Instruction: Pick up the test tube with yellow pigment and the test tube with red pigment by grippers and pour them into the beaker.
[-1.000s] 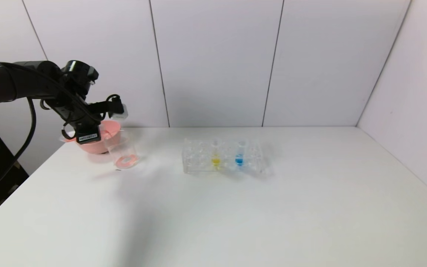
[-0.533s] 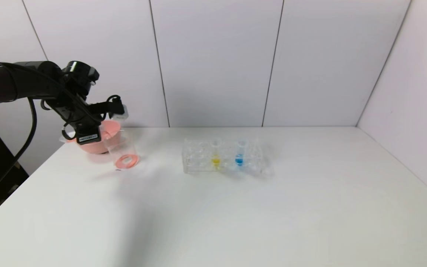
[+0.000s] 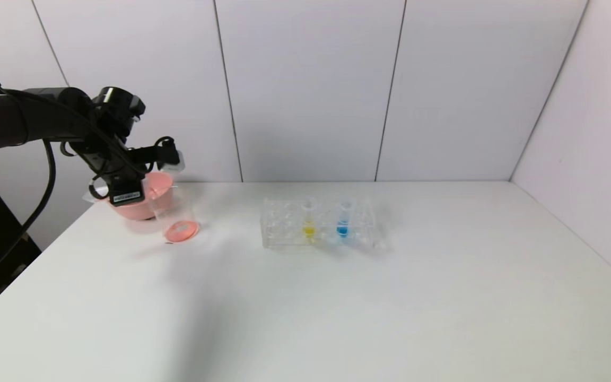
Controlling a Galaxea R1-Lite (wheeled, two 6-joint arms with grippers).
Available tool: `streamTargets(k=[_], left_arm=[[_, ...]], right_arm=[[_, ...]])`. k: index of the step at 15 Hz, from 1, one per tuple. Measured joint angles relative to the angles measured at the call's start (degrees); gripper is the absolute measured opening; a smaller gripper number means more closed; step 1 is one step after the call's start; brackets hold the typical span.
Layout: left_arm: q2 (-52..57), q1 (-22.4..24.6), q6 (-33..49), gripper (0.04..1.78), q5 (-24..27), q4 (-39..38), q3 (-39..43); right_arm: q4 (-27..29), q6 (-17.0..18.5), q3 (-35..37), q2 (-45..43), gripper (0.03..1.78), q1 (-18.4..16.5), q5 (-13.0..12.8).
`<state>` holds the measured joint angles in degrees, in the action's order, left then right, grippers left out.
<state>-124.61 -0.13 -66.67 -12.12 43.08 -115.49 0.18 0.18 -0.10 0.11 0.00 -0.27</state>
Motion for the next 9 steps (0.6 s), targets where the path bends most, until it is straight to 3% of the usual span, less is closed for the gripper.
streamTargets(k=[6, 9], left_arm=[[0.0, -0.6, -0.2, 0.53, -0.4, 0.3, 0.0], [0.0, -1.0, -0.8, 0.53, -3.0, 0.3, 0.0]], right_arm=[[0.0, 0.0, 0.0, 0.0, 0.11, 0.0, 0.0], [0.0, 0.0, 0.0, 0.0, 0.11, 0.0, 0.0]])
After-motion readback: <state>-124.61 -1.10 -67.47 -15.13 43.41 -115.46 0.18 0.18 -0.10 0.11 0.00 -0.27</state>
